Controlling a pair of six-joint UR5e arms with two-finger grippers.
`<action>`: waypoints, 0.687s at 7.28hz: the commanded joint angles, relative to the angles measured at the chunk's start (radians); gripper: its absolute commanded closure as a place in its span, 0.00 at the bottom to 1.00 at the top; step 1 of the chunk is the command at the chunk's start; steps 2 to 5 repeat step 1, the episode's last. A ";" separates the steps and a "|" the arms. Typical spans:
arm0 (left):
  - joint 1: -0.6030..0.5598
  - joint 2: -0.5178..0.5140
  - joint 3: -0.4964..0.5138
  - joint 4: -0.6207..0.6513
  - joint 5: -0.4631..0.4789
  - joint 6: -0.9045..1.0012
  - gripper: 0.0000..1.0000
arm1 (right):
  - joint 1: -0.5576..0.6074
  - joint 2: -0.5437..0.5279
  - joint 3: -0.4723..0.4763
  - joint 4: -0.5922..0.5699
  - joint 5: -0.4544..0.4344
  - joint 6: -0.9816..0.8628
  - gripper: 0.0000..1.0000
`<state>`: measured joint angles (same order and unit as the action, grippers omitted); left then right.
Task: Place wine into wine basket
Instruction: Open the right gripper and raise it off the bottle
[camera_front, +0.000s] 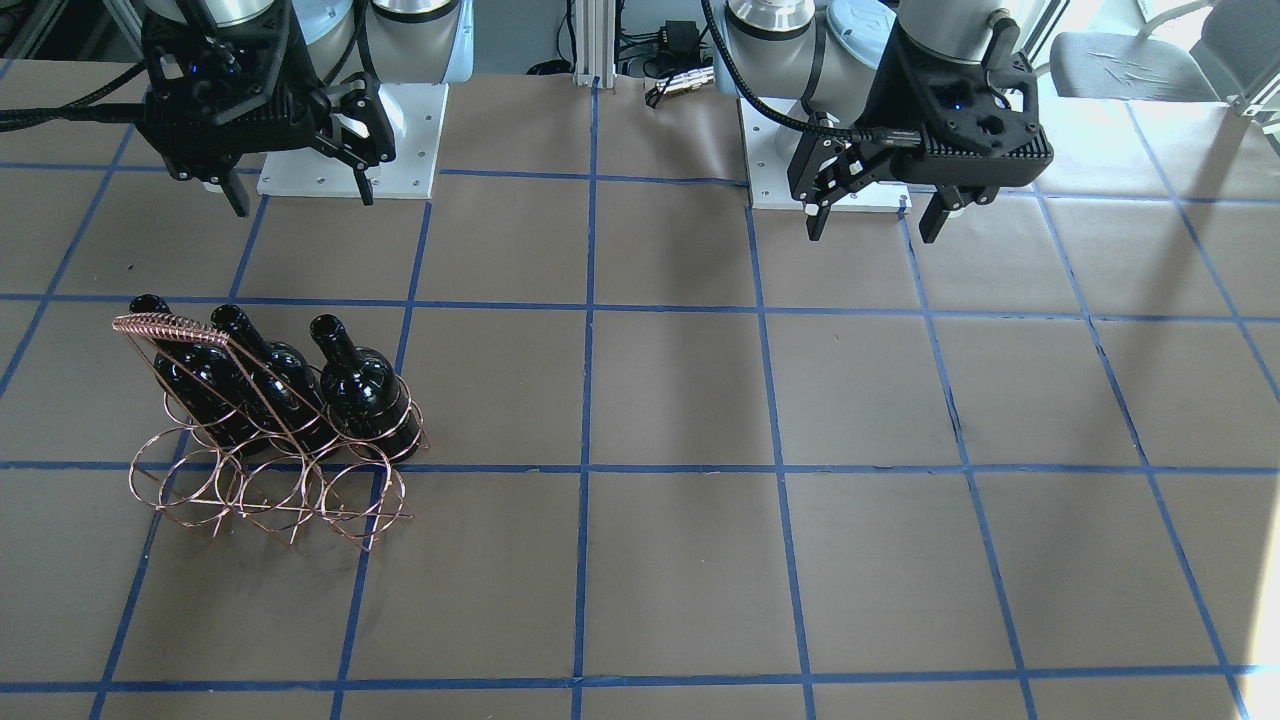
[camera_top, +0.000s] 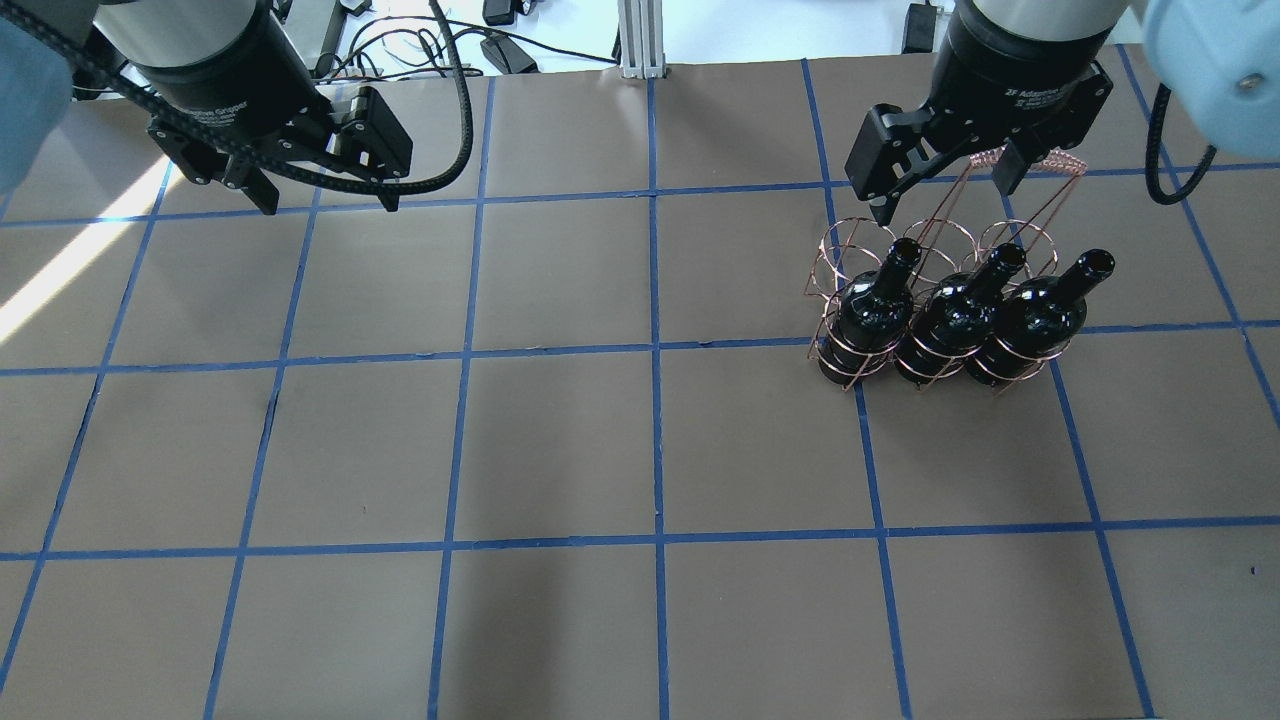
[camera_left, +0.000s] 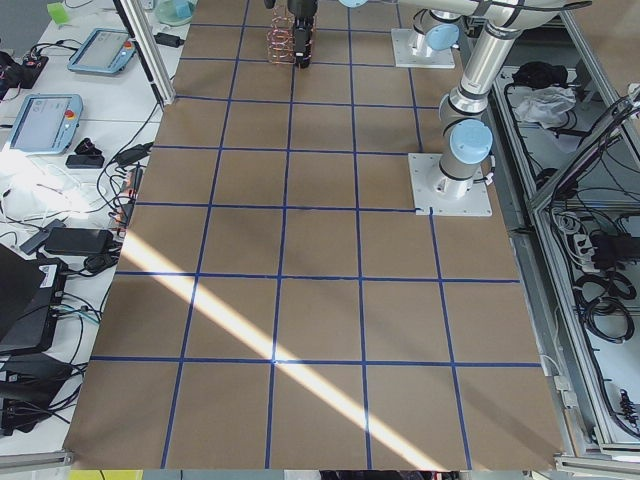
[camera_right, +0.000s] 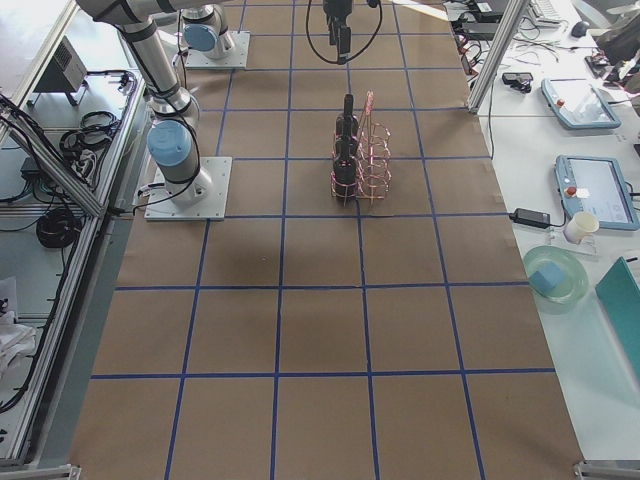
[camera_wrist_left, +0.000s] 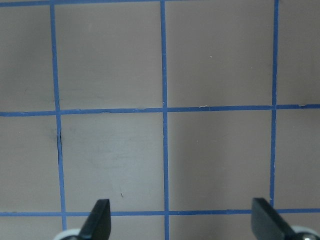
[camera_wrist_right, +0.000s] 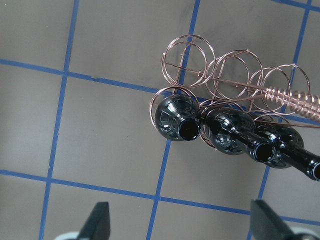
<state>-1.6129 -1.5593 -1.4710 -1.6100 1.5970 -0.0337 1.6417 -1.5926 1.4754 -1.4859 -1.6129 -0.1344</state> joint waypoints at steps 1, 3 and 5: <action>0.002 0.001 0.000 -0.002 0.001 0.000 0.00 | -0.003 -0.001 0.008 -0.001 -0.004 -0.002 0.00; 0.002 0.001 0.000 -0.002 0.001 0.000 0.00 | -0.003 -0.001 0.008 -0.001 -0.004 -0.002 0.00; 0.002 0.001 0.000 -0.002 0.001 0.000 0.00 | -0.003 -0.001 0.008 -0.001 -0.004 -0.002 0.00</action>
